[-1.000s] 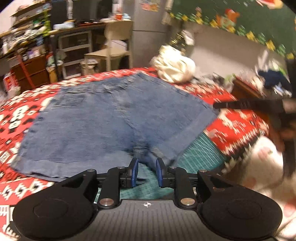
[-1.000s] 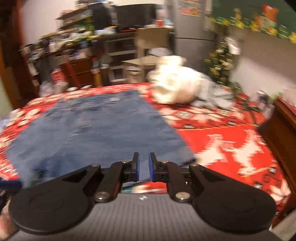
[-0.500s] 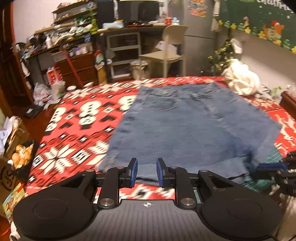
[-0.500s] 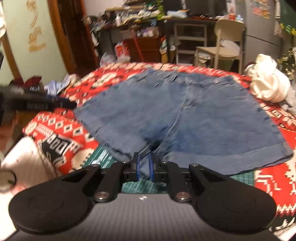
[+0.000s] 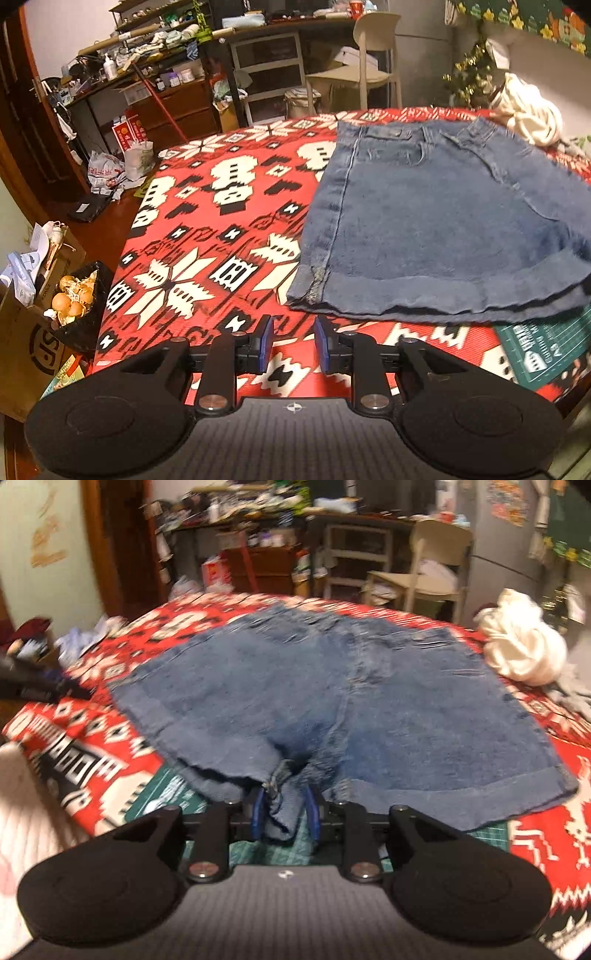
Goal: Fold clothes
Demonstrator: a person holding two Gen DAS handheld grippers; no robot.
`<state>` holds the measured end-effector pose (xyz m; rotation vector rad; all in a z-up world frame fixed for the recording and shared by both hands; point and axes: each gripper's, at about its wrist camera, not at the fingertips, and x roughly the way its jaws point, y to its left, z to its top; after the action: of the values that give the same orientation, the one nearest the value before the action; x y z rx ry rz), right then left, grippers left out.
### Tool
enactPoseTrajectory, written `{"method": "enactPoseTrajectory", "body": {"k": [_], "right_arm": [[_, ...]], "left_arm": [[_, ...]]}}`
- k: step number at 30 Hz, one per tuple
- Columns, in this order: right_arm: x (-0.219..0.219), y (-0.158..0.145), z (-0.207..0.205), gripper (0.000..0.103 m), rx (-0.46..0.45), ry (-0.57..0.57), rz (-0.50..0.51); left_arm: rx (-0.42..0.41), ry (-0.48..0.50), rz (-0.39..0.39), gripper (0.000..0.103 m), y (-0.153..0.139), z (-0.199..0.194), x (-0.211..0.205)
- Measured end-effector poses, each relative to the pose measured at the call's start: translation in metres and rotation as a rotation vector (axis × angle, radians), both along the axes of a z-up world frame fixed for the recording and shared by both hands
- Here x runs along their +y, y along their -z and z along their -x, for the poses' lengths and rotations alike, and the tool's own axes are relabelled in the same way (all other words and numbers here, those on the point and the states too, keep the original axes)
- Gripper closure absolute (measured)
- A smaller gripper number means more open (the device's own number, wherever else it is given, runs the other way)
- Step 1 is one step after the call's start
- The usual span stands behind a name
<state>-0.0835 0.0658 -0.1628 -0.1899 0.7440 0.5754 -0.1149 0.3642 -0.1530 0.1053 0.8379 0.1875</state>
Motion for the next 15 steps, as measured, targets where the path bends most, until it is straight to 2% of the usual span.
{"method": "enactPoseTrajectory", "body": {"k": [6,15], "right_arm": [[-0.008,-0.001,-0.004,0.078,-0.005,0.031,-0.001],[-0.009,-0.005,-0.003,0.078,-0.003,0.041,-0.012]], "left_arm": [[0.018,0.062,-0.054,0.079,0.01,-0.014,0.003],[0.015,0.065,-0.041,0.083,0.013,-0.031,0.012]]}}
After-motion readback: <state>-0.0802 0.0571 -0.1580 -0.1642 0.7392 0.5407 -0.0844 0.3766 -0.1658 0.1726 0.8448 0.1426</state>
